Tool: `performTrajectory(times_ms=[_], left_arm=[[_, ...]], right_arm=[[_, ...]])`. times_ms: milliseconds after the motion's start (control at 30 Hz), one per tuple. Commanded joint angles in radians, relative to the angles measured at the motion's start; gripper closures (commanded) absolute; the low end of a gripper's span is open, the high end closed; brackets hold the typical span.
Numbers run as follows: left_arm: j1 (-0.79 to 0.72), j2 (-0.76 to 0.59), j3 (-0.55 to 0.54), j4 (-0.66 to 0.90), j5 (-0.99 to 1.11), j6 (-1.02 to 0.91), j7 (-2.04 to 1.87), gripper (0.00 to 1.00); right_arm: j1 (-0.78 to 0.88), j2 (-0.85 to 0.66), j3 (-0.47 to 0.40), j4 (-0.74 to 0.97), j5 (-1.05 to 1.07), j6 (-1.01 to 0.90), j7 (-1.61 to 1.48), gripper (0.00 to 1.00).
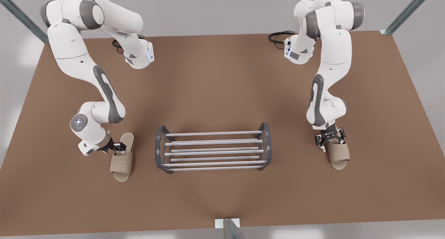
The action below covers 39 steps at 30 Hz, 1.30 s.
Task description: Place the right shoe on the shoe rack with the right arm, and place the left shoe on the shoe rack with the left arm
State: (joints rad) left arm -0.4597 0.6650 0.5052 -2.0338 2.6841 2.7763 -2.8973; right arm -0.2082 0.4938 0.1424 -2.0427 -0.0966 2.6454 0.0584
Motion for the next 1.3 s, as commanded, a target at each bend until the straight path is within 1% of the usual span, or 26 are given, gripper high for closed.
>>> performTrajectory(times_ms=[0,267,300,333,367,433,467,567,633,767,867,900,1000,1033,1067,1100,1133,1167,1233,1267], left_arm=[[0.006,0.002,-0.002,0.015,-0.001,0.002,-0.921,0.0],[0.018,0.002,-0.008,0.032,-0.003,0.002,-0.915,0.0],[0.018,0.002,-0.008,0.032,-0.003,0.002,-0.916,0.07],[0.018,0.002,-0.008,0.032,-0.003,0.002,-0.919,0.21],[0.019,0.002,-0.008,0.032,-0.003,0.003,-0.921,0.37],[0.019,0.002,-0.008,0.032,-0.003,0.003,-0.921,0.45],[0.019,0.002,-0.008,0.032,-0.001,0.003,-0.919,0.46],[0.013,-0.002,-0.007,0.033,0.005,0.003,-0.916,0.55],[0.009,-0.007,-0.007,0.033,0.005,0.003,-0.916,0.79],[-0.002,-0.028,-0.008,0.033,0.005,0.003,-0.916,0.79],[-0.016,-0.084,-0.007,0.033,0.005,0.026,-0.915,0.79],[-0.02,-0.14,-0.007,0.033,0.005,0.068,-0.915,0.79],[-0.071,-0.403,-0.005,0.033,0.002,0.258,-0.915,0.79],[-0.109,-0.452,-0.005,0.033,-0.001,0.264,-0.916,0.79],[-0.166,-0.507,-0.004,0.033,-0.007,0.272,-0.916,0.79],[-0.218,-0.567,-0.005,0.05,-0.009,0.305,-0.916,0.79],[-0.27,-0.631,-0.005,0.067,-0.007,0.387,-0.916,0.79],[-0.324,-0.693,-0.007,0.078,-0.003,0.459,-0.915,0.79],[-0.425,-0.748,-0.008,0.087,-0.004,0.499,-0.895,0.79],[-0.484,-0.762,-0.01,0.118,-0.01,0.516,-0.893,0.79]], right_arm=[[0.0,0.0,0.0,0.002,0.002,0.001,-0.022,0.0],[0.007,0.017,-0.001,0.024,0.002,0.025,-0.022,0.0],[0.007,0.023,-0.001,0.024,0.002,0.03,-0.023,0.0],[0.007,0.031,-0.001,0.024,0.0,0.044,-0.023,0.0],[0.007,0.037,-0.001,0.024,0.0,0.05,-0.023,0.0],[0.006,0.049,-0.001,0.033,0.0,0.054,-0.023,0.0],[0.007,0.057,-0.001,0.038,0.0,0.054,-0.023,0.0],[0.009,0.072,-0.001,0.059,-0.002,0.054,-0.023,0.0],[0.009,0.08,-0.001,0.062,-0.002,0.054,-0.025,0.0],[0.009,0.094,-0.001,0.084,-0.002,0.056,-0.028,0.0],[0.009,0.095,-0.001,0.085,-0.002,0.056,-0.028,0.0],[0.009,0.1,-0.001,0.087,-0.002,0.054,-0.028,0.0],[0.007,0.101,-0.001,0.09,-0.002,0.054,-0.028,0.0],[0.009,0.101,-0.001,0.09,-0.002,0.054,-0.028,0.06],[0.009,0.101,-0.001,0.09,-0.002,0.054,-0.029,0.34],[0.007,0.101,-0.001,0.09,-0.002,0.054,-0.04,0.58],[0.009,0.101,-0.001,0.088,-0.002,0.054,-0.042,0.7],[0.007,0.101,-0.001,0.088,-0.002,0.053,-0.051,0.79],[0.004,0.101,-0.001,0.088,-0.002,0.05,-0.066,0.79],[0.003,0.1,-0.001,0.09,-0.002,0.048,-0.084,0.79]])
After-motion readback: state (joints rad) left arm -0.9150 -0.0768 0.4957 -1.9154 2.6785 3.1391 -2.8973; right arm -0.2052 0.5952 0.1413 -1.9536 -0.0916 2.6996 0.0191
